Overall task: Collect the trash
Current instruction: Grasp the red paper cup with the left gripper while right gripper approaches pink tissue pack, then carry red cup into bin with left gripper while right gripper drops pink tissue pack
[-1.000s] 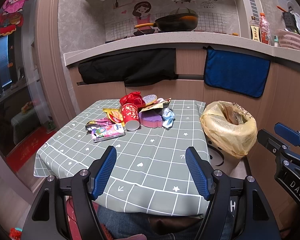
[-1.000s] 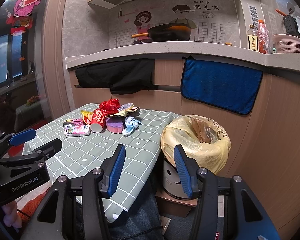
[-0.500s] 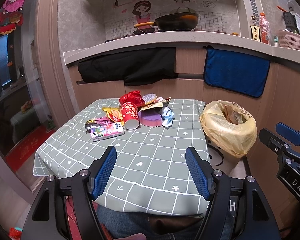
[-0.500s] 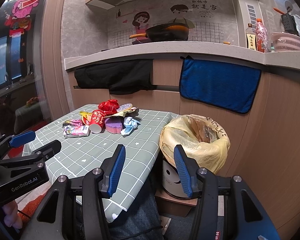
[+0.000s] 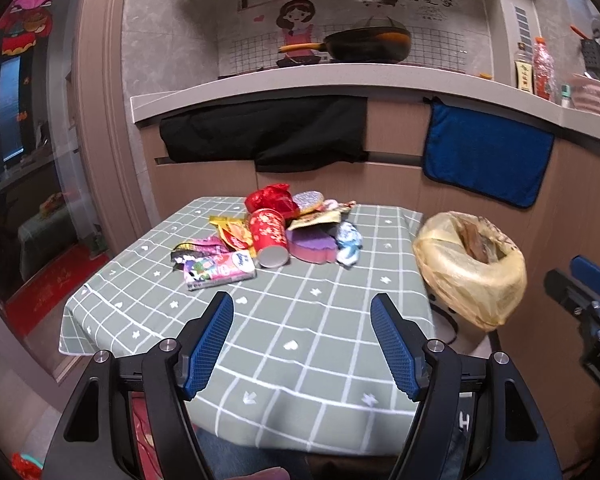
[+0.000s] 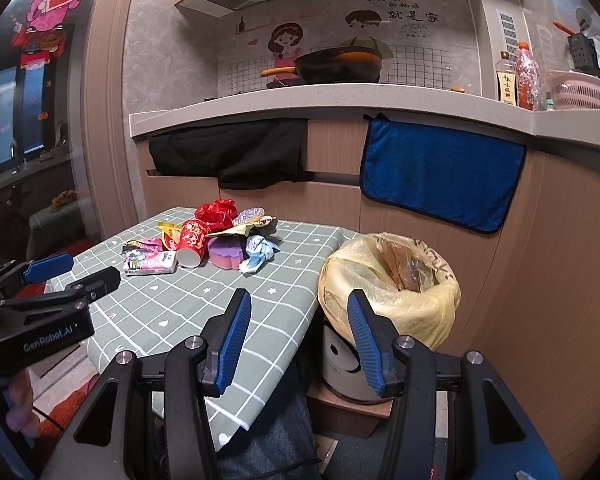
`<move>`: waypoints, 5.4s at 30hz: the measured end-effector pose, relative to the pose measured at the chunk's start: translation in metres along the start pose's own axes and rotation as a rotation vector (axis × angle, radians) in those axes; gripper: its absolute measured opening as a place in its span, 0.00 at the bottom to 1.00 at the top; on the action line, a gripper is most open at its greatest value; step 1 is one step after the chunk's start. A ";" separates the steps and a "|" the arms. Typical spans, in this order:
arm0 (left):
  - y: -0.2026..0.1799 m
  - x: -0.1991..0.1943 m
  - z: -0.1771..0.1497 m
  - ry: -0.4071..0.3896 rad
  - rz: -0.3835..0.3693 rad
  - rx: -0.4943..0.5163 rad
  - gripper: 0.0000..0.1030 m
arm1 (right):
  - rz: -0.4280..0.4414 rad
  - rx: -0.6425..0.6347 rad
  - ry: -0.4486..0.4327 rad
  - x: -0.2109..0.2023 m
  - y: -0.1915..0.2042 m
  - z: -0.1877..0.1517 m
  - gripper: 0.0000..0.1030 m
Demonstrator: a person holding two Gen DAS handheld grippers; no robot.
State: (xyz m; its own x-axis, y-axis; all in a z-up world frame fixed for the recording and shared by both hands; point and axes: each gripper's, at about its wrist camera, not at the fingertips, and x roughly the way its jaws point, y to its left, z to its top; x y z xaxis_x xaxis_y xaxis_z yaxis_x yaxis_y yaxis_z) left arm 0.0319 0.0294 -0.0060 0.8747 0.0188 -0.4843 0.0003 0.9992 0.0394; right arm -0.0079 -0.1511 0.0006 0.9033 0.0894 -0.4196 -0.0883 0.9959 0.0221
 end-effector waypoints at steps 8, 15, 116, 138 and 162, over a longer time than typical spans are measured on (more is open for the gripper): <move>0.057 0.064 0.010 0.091 -0.023 -0.133 0.57 | 0.060 -0.039 -0.004 0.054 0.009 0.028 0.46; 0.091 0.128 0.012 0.155 -0.118 -0.227 0.54 | 0.115 -0.045 0.055 0.126 0.019 0.044 0.46; 0.086 0.176 0.087 0.063 -0.157 -0.186 0.51 | 0.425 -0.111 0.283 0.248 0.060 0.099 0.35; -0.135 0.202 0.124 0.057 -0.476 -0.004 0.53 | -0.002 0.138 0.071 0.176 -0.150 0.115 0.35; -0.191 0.265 0.101 0.184 -0.621 0.102 0.66 | -0.022 0.287 0.164 0.228 -0.203 0.068 0.41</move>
State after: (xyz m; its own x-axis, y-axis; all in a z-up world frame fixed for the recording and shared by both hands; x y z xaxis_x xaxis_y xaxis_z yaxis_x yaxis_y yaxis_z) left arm 0.3127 -0.1602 -0.0534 0.5995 -0.5460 -0.5852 0.5326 0.8179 -0.2175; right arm 0.2442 -0.3315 -0.0375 0.8217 0.0870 -0.5632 0.0739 0.9637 0.2567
